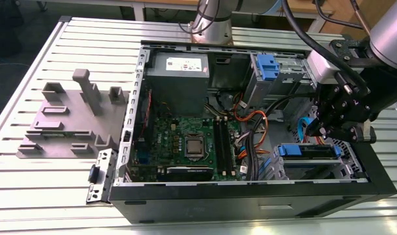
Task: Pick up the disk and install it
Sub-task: 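Insert the second disk wire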
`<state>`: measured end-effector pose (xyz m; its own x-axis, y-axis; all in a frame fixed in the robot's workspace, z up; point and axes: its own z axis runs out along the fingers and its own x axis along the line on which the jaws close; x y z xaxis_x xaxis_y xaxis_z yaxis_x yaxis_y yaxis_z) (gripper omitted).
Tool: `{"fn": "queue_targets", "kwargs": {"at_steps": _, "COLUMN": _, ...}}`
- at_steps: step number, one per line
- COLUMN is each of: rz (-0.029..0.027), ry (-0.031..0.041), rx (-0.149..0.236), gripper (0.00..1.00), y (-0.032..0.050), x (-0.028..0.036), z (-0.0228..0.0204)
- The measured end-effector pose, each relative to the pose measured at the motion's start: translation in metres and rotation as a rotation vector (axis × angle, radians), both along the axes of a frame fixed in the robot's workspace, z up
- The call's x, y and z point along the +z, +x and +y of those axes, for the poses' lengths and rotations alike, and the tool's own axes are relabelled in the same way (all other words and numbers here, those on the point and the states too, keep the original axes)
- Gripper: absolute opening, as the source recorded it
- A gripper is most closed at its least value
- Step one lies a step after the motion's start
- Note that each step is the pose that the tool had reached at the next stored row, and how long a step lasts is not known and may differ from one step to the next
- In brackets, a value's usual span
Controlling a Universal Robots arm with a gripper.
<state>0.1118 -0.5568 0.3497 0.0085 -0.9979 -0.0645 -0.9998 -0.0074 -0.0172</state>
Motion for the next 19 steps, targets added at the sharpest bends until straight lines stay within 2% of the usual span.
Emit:
{"fn": "queue_targets", "kwargs": {"at_steps": 6, "rz": 0.0, "ry": 0.0, "rx": 0.0, "gripper": 0.16, "y": 0.0, "x": -0.0003, "z": -0.0024}}
{"fn": "queue_targets", "kwargs": {"at_steps": 13, "rz": 0.0, "ry": 0.0006, "rx": 0.0, "gripper": 0.16, "y": 0.0, "x": -0.0009, "z": -0.0086}}
{"fn": "queue_targets", "kwargs": {"at_steps": 19, "rz": -0.0004, "ry": 0.0031, "rx": 0.0, "gripper": 0.16, "y": 0.0, "x": -0.0041, "z": -0.0135}}
